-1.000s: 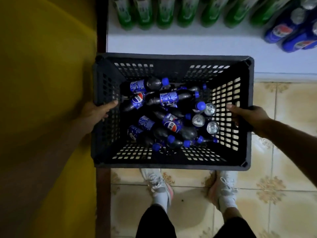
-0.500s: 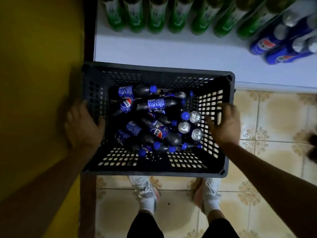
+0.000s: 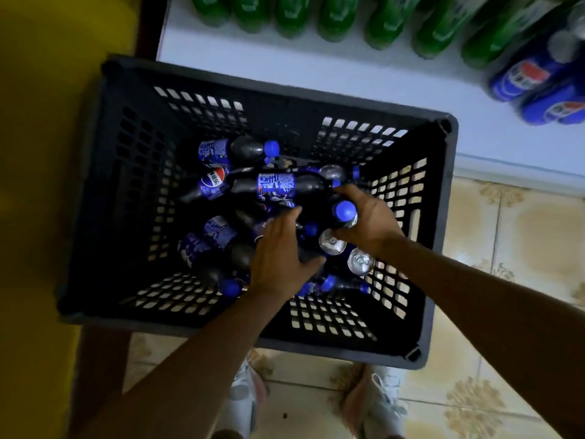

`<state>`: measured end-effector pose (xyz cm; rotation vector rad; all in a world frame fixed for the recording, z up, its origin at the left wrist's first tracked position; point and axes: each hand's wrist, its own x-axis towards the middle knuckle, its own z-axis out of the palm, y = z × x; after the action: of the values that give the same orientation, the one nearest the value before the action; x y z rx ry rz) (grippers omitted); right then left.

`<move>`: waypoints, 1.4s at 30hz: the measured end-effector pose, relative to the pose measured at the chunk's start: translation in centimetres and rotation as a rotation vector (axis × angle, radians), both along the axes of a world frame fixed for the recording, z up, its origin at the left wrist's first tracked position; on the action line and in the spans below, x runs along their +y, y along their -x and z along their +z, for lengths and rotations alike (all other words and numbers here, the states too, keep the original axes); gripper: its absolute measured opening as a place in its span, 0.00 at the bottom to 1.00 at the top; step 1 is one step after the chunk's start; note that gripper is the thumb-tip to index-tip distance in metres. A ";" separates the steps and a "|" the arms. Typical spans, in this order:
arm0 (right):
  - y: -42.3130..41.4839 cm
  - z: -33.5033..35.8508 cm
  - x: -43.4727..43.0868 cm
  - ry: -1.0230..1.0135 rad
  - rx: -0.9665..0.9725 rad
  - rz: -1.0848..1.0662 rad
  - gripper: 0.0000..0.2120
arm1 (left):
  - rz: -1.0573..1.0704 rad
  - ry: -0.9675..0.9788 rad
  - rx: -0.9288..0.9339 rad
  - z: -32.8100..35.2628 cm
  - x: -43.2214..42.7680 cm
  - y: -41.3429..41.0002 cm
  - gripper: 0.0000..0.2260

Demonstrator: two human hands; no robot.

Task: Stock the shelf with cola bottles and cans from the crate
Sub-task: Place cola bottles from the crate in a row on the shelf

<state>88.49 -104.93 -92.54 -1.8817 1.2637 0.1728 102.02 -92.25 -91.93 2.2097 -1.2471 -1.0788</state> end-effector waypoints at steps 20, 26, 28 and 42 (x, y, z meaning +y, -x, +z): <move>2.1 61.2 1.1 0.087 -0.700 0.099 0.31 | 0.368 0.424 0.130 51.4 -1.6 5.0 0.24; 2.3 73.6 -0.1 0.090 -0.773 0.281 0.23 | 0.398 0.541 0.173 62.8 -0.9 4.9 0.22; 2.0 76.4 -0.2 0.083 -0.834 0.278 0.21 | 0.387 0.605 0.228 65.9 -0.5 4.3 0.21; -2.6 85.9 -0.6 0.123 -0.925 0.243 0.18 | -0.067 0.797 0.454 80.6 -4.7 -3.1 0.20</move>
<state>91.07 -105.56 -6.64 -1.8501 0.4176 -0.6011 105.13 -96.97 -11.33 1.2575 -1.2480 -0.8301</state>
